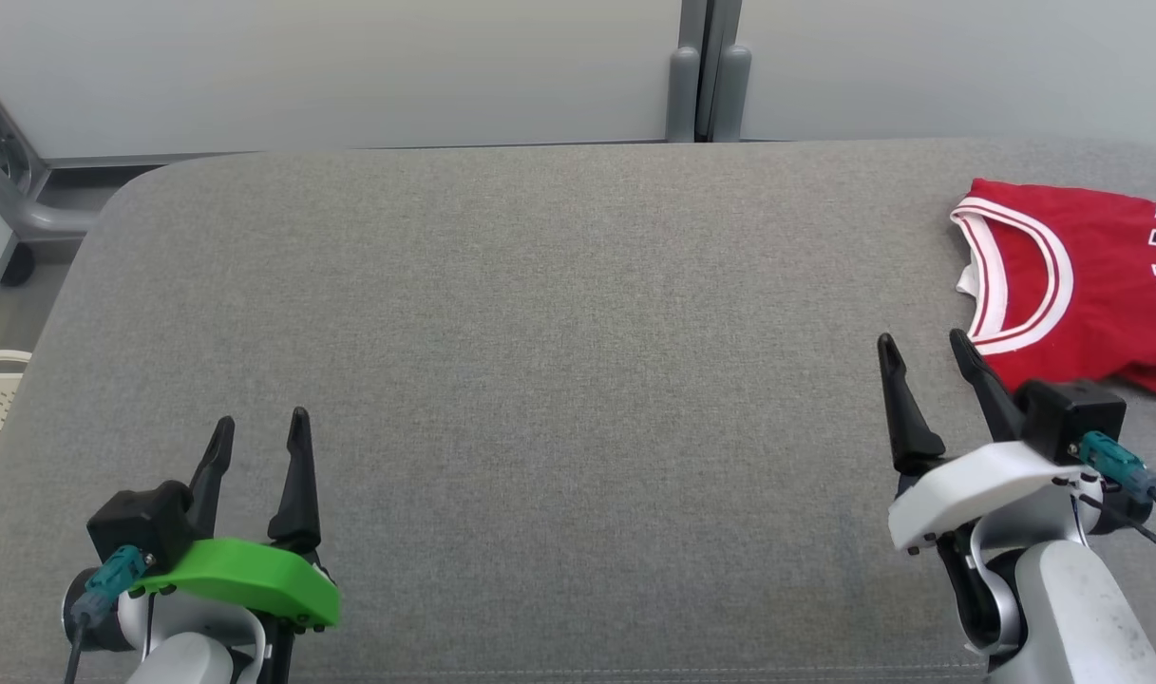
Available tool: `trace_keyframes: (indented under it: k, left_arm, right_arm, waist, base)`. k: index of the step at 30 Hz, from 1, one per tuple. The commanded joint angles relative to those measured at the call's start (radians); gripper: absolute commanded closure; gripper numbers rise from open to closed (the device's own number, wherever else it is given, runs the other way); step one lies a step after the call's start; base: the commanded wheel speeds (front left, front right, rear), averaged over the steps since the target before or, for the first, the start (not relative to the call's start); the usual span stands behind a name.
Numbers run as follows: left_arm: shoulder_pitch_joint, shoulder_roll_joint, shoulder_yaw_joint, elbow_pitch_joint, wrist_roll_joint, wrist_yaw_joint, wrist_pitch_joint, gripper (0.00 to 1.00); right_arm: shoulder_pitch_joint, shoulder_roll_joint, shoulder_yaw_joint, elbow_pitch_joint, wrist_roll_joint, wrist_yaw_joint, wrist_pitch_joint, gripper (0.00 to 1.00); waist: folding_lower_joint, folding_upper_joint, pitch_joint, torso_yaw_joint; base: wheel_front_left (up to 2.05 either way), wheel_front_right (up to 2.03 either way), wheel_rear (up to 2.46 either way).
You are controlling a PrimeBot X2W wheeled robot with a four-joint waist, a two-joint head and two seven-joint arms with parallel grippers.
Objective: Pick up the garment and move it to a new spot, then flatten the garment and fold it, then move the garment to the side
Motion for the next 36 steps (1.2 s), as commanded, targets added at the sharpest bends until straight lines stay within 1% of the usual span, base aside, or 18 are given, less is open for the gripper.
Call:
trace_keyframes:
  k: [1, 8, 14, 26, 36]
  left_arm:
    - [0.015, -0.002, 0.003, 0.007, -0.010, -0.009, -0.003, 0.00]
    - [0.030, -0.028, 0.006, 0.024, 0.013, -0.038, -0.004, 0.00]
    - [0.057, -0.050, 0.019, 0.023, 0.027, -0.049, -0.004, 0.00]
    - [0.080, -0.054, 0.012, 0.039, 0.034, -0.068, -0.004, 0.00]
    - [0.077, -0.052, 0.007, 0.043, 0.041, -0.066, -0.003, 0.00]
  right_arm:
    - [0.023, 0.003, -0.006, -0.013, -0.013, 0.000, 0.000, 0.00]
    - [0.102, 0.017, -0.005, -0.053, -0.022, 0.000, 0.010, 0.00]
    - [0.134, 0.018, 0.004, -0.050, 0.014, 0.000, 0.000, 0.00]
    - [0.154, 0.018, 0.005, -0.039, 0.015, 0.000, -0.002, 0.00]
    - [0.156, 0.018, 0.011, -0.040, 0.009, 0.000, 0.009, 0.00]
  waist:
    - [0.0001, 0.0000, -0.004, -0.001]
    - [0.0001, 0.0000, -0.026, -0.014]
    - [0.0001, 0.0000, -0.039, -0.024]
    - [0.0001, 0.0000, -0.055, -0.032]
    - [0.0001, 0.0000, -0.055, -0.034]
  base:
    - [0.00, 0.00, 0.00]
    - [0.00, 0.00, 0.00]
    - [0.00, 0.00, 0.00]
    - [0.00, 0.00, 0.00]
    - [0.00, 0.00, 0.00]
